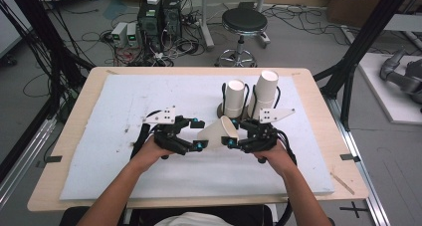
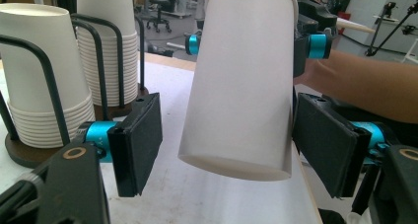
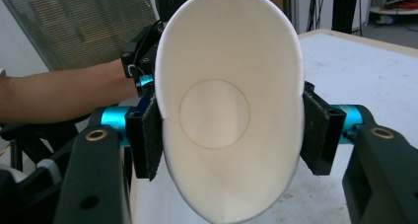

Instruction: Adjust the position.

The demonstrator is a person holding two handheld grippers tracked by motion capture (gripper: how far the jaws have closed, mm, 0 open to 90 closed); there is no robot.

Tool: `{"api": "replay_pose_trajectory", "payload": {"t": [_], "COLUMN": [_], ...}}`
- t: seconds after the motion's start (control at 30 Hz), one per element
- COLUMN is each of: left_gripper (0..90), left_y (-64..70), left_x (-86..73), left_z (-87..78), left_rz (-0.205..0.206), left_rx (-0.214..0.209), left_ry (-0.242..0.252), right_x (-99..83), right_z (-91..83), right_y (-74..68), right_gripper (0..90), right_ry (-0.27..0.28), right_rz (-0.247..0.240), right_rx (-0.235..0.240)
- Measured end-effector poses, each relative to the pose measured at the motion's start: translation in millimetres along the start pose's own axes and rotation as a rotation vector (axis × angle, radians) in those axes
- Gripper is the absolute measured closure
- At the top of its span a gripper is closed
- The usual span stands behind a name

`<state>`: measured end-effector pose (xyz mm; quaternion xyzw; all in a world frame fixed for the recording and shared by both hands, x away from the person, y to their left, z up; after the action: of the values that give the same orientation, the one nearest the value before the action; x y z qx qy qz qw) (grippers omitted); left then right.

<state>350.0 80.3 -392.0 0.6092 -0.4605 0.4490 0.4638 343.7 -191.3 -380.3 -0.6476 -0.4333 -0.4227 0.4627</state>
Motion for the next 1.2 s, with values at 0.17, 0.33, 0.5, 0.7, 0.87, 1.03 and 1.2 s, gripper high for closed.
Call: {"api": "replay_pose_trajectory", "payload": {"t": [0.17, 0.33, 0.5, 0.7, 0.87, 1.03, 1.2], "left_gripper": [29.5, 36.1, 37.5, 38.6, 37.6, 37.6, 37.8], "left_y": [2.1, 4.0, 6.2, 6.5, 4.8, 3.5, 3.8], "left_x": [-2.5, -3.9, -5.0, -4.2, -1.7, 0.6, 0.3], "left_z": [4.0, 6.1, 8.4, 7.3, 3.5, 0.5, 0.2], "left_rz": [0.008, 0.016, 0.020, 0.024, 0.013, 0.008, 0.010], "left_rx": [-0.038, -0.069, -0.081, -0.083, -0.071, -0.059, -0.062], "left_ry": [-0.027, -0.046, -0.065, -0.063, -0.026, 0.007, 0.003], "right_x": [0.7, 1.7, 1.9, 2.0, 3.7, 4.5, 1.6], "right_z": [2.6, 3.6, 5.4, 5.4, 5.7, 2.2, 4.7], "right_y": [-1.6, -2.0, -3.3, -3.9, -4.5, -2.2, -1.1], "right_gripper": [38.3, 39.2, 41.4, 40.0, 18.2, 18.2, 29.9], "right_ry": [-0.016, -0.023, -0.031, -0.034, 0.034, 0.081, 0.051], "right_rz": [-0.004, -0.002, -0.006, -0.002, 0.034, 0.073, 0.051], "right_rx": [0.015, 0.025, 0.041, 0.048, 0.018, -0.013, -0.033]}}
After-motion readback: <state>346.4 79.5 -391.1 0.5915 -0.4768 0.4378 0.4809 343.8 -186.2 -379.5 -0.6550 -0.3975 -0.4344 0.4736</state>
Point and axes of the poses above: each handheld gripper's, and its own axes: z roughly forward along the jaws, x roughly out of its top, y roughly to its right, the point moved 2 cm from there along z, roughly forward along the jaws
